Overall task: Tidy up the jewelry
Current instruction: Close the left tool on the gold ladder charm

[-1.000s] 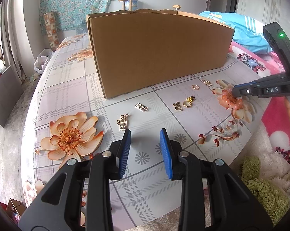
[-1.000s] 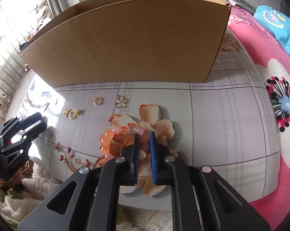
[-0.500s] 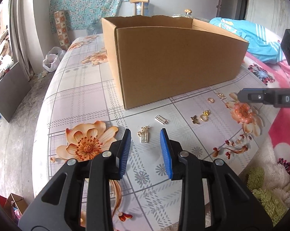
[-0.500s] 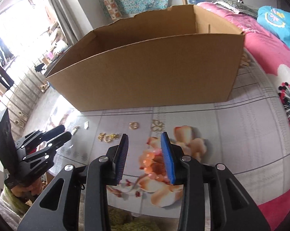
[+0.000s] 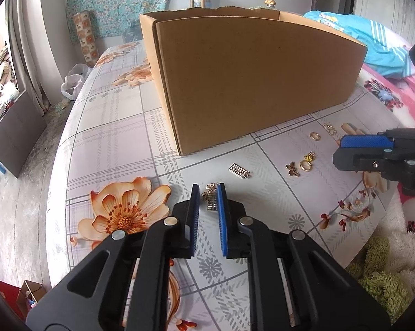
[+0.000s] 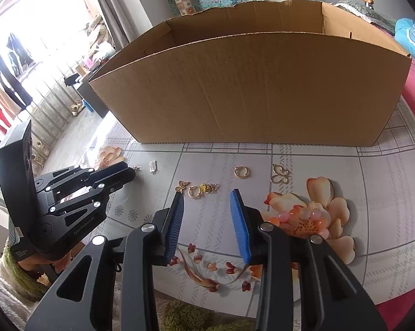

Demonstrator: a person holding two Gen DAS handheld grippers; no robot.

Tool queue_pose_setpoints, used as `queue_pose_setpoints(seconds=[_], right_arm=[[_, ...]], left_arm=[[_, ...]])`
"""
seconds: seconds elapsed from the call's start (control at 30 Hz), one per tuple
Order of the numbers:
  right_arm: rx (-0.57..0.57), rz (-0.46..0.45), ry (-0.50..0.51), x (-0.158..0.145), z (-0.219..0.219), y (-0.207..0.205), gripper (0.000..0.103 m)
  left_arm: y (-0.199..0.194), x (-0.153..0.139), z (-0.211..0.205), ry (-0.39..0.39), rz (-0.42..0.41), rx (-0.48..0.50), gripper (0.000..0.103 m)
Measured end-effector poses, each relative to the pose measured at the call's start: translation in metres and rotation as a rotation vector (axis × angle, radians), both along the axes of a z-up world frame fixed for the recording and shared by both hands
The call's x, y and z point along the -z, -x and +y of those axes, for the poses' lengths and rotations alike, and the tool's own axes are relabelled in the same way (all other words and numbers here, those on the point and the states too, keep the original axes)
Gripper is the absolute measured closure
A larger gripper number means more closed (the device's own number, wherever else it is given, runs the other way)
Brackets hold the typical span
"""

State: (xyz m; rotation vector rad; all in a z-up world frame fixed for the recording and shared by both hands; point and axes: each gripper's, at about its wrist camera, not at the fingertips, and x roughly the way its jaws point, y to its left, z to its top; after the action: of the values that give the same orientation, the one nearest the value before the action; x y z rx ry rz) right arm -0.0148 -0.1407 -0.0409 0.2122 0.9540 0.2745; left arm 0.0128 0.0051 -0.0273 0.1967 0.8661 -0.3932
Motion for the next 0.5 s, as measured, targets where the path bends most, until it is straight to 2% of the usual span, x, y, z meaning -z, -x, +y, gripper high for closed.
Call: queue_pose_setpoints(seconds=[0.17, 0.37, 0.5], right_arm=[[0.001, 0.004, 0.0, 0.001, 0.0, 0.002, 0.068], [-0.008, -0.004, 0.006, -0.001, 0.001, -0.001, 0.068], [-0.024, -0.01, 0.002, -0.002, 0.006, -0.003, 0.068]], left_arm=[[0.003, -0.001, -0.004, 0.004, -0.01, 0.013, 0.1], [0.013, -0.009, 0.009, 0.068, -0.013, 0.023, 0.103], [0.019, -0.018, 0.022, 0.143, -0.012, 0.019, 0.103]])
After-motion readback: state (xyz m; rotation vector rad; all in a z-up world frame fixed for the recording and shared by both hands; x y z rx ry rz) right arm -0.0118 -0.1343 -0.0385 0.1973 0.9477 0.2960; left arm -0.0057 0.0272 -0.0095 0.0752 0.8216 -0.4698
